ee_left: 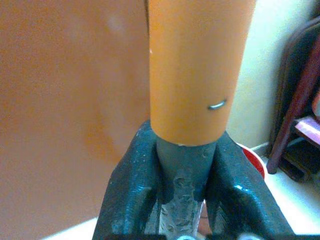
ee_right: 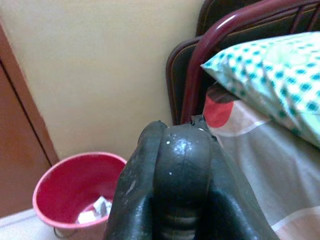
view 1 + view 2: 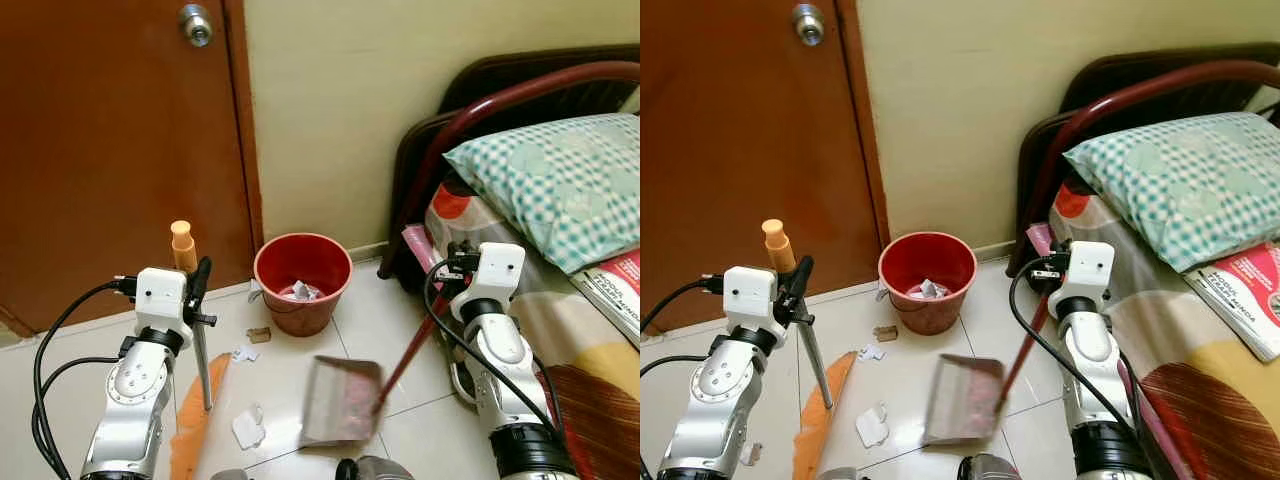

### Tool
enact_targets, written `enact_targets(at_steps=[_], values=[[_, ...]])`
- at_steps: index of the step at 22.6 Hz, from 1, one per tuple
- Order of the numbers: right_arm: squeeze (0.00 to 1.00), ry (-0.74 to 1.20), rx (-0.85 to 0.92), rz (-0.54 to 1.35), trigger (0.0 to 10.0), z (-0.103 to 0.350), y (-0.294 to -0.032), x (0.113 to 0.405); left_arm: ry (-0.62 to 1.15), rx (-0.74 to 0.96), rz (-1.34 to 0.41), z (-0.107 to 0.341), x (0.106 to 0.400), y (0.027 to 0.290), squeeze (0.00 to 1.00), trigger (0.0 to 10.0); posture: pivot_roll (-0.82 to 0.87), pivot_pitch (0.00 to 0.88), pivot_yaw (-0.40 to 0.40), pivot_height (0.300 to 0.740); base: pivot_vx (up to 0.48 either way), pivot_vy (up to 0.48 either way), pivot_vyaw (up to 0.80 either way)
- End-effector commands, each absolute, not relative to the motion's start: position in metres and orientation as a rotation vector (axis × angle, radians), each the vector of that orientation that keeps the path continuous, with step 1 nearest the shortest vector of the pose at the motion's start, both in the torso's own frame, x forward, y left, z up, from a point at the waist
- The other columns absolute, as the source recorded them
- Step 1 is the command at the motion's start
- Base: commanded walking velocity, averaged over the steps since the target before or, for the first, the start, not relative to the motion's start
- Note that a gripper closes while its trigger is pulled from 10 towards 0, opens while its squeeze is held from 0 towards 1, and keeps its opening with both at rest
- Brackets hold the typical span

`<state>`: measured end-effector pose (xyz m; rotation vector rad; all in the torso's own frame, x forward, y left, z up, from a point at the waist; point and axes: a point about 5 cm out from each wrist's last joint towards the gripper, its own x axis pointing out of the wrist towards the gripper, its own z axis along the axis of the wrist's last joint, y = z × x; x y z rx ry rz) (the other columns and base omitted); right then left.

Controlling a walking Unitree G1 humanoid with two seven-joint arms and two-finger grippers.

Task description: Sweep floor

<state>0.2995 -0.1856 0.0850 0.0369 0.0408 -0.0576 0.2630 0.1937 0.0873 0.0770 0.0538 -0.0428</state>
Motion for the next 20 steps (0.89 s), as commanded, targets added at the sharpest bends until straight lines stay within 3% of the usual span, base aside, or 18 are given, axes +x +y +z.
enact_targets(at_steps=[1, 8, 11, 20], values=[[0.00, 0.033, -0.004, -0.074, 10.0, 0.091, -0.190, 0.306, 0.090, -0.026, -0.006, 0.086, 0.262, 0.194, 0.00, 10.0, 0.02, 0.136, -0.043, 0.740, 0.000, 0.000, 0.00], [0.00, 0.084, -0.023, -0.045, 10.0, 0.082, -0.174, 0.311, 0.200, -0.218, -0.013, 0.072, 0.257, 0.178, 0.00, 10.0, 0.04, 0.139, -0.053, 0.740, 0.000, 0.000, 0.00], [0.00, 0.098, -0.090, 0.007, 10.0, 0.080, -0.158, 0.319, 0.203, -0.264, -0.052, 0.078, 0.262, 0.164, 0.00, 10.0, 0.05, 0.138, -0.057, 0.740, 0.000, 0.000, 0.00], [0.00, 0.129, -0.141, 0.020, 10.0, 0.077, -0.147, 0.328, 0.156, -0.444, -0.182, 0.098, 0.276, 0.131, 0.00, 10.0, 0.05, 0.135, -0.064, 0.740, 0.000, 0.000, 0.00]])
